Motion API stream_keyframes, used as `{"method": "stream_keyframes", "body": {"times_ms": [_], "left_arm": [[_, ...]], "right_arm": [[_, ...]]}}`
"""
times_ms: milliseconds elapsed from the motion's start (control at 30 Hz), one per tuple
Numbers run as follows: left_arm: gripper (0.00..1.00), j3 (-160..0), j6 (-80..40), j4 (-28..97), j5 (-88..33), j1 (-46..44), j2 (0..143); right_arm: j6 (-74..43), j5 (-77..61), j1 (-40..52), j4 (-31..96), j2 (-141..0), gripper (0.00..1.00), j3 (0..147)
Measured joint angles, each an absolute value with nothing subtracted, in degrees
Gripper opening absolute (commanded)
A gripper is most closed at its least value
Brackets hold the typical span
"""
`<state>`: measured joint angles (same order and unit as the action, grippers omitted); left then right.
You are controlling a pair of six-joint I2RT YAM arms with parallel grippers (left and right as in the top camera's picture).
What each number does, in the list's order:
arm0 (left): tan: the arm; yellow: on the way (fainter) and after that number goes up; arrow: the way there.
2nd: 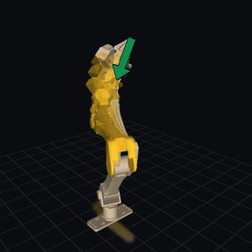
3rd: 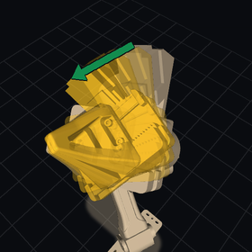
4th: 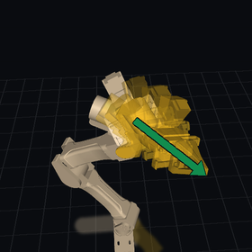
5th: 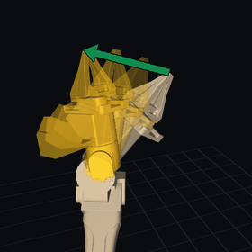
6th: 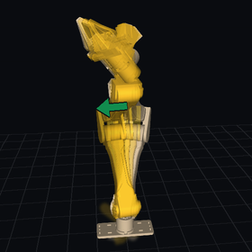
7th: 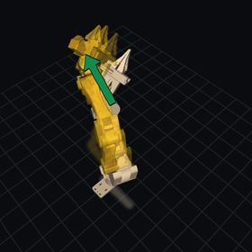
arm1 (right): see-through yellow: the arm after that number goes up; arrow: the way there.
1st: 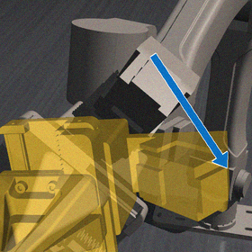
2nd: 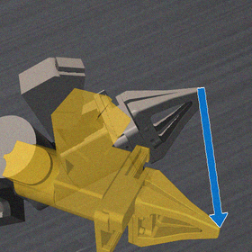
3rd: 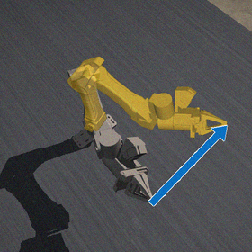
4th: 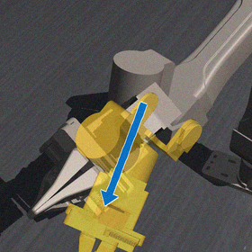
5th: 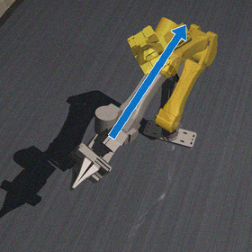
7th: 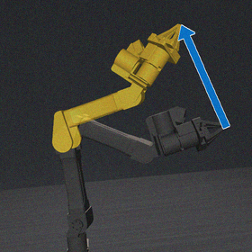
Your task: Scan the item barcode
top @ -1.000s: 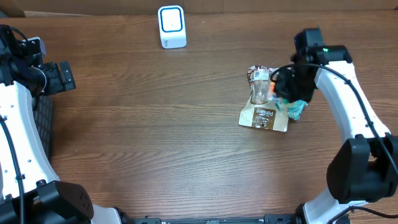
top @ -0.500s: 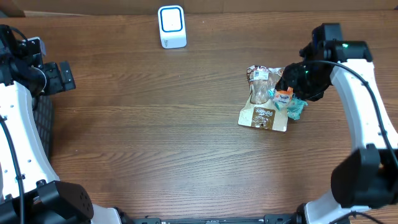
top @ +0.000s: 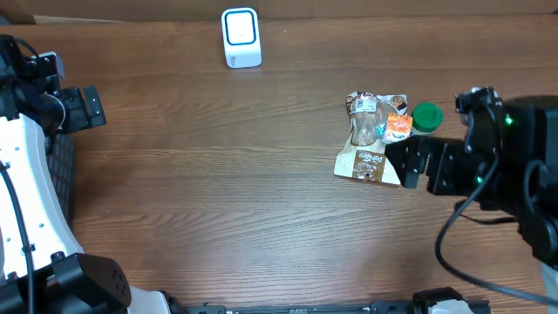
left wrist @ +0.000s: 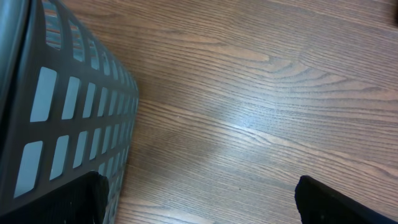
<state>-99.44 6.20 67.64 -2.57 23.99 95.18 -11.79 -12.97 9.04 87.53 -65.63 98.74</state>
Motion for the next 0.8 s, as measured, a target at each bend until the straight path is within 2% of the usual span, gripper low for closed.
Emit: {"method": "stream_keyframes", "body": {"times_ms": [200,333,500,633,667,733,800], "left_arm": [[1.0,-99.4,6.2,67.6,-2.6,24.0,95.2],[1.0,-99.4,6.2,67.6,-2.5,24.0,95.2],[0.99,-99.4,6.2,67.7,-2.6,24.0,95.2],[1.0,-99.4,6.2,67.6,-2.6,24.0,95.2],[1.0,-99.4,6.2,67.6,-2.6,24.0,95.2],[1.0,-99.4,6.2,67.5,-2.6,24.0,95.2],[1.0,-99.4,6.2,67.6,-2.6,24.0,95.2]], "right_arm": [[-11.8,-9.5,9.0,85.9,-64.3,1.0,98.7],[-11.8,-4.6,9.0,77.4,-62.9,1.0,94.9],[-10.0,-2.2,9.0,57.5,-51.7,1.0,75.5],[-7.9,-1.9,9.0,37.3,-37.9,1.0,53.8],[-7.9,-1.9,9.0,36.4,-36.5,1.0,51.9],[-7.5,-1.9,9.0,23.6,-28.9,1.0,39.6],[-7.4,-1.8,9.0,18.6,-24.0,1.0,32.5]]}}
